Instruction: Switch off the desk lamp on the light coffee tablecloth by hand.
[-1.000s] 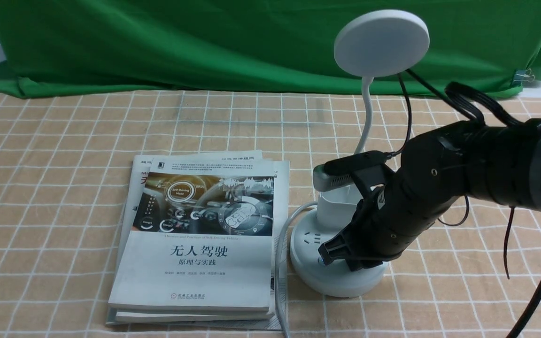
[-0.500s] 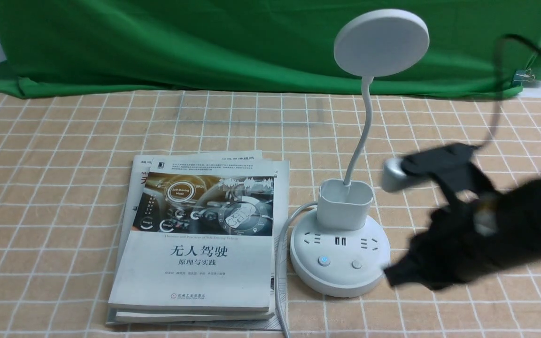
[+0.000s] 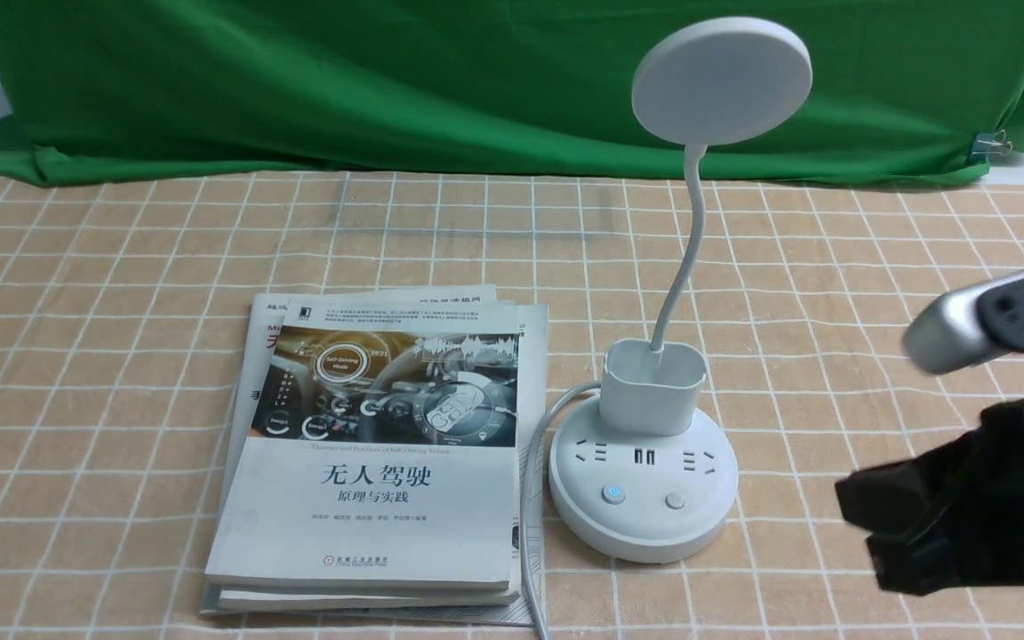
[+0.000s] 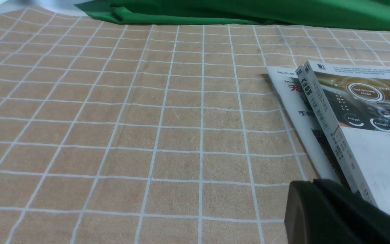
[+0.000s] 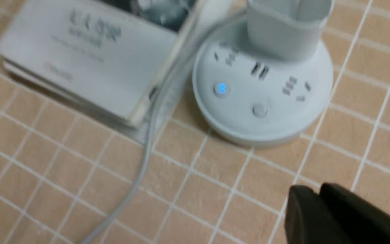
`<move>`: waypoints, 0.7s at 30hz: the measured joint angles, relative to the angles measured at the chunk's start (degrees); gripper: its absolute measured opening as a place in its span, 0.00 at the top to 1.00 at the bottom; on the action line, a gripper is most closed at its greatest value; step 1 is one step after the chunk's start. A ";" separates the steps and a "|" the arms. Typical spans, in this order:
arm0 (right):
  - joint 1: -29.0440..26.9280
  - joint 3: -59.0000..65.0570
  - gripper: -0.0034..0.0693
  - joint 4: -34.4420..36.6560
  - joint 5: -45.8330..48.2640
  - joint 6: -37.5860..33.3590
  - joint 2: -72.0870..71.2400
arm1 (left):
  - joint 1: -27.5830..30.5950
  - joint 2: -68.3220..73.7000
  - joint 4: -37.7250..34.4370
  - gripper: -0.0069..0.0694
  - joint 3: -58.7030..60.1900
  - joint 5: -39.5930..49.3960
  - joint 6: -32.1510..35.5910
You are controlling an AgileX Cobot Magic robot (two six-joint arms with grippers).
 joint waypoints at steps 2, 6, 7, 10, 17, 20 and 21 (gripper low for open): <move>0.00 0.06 0.89 -0.03 -0.41 0.00 -0.93 | 0.00 0.00 0.00 0.90 0.00 0.00 0.00; -1.15 1.96 0.92 -1.83 -2.99 -0.07 -4.02 | 0.00 0.00 0.00 0.90 0.00 0.00 0.05; -2.01 3.41 0.92 -1.90 -4.32 -0.27 -5.17 | 0.00 0.00 0.00 0.90 0.00 0.00 0.05; -6.63 9.71 0.93 -2.52 -10.44 -2.37 -11.12 | 0.00 0.00 0.00 0.90 0.00 0.00 0.05; -20.03 28.69 0.93 -2.81 -25.95 -7.27 -30.84 | 0.00 0.00 0.00 0.90 0.00 0.00 0.05; -23.50 34.15 0.92 -2.83 -27.96 -8.52 -39.09 | 0.00 0.00 0.00 0.90 0.00 0.00 0.05; -24.49 35.70 0.92 -2.83 -28.10 -8.79 -41.76 | 0.00 0.00 0.00 0.90 0.00 0.00 0.05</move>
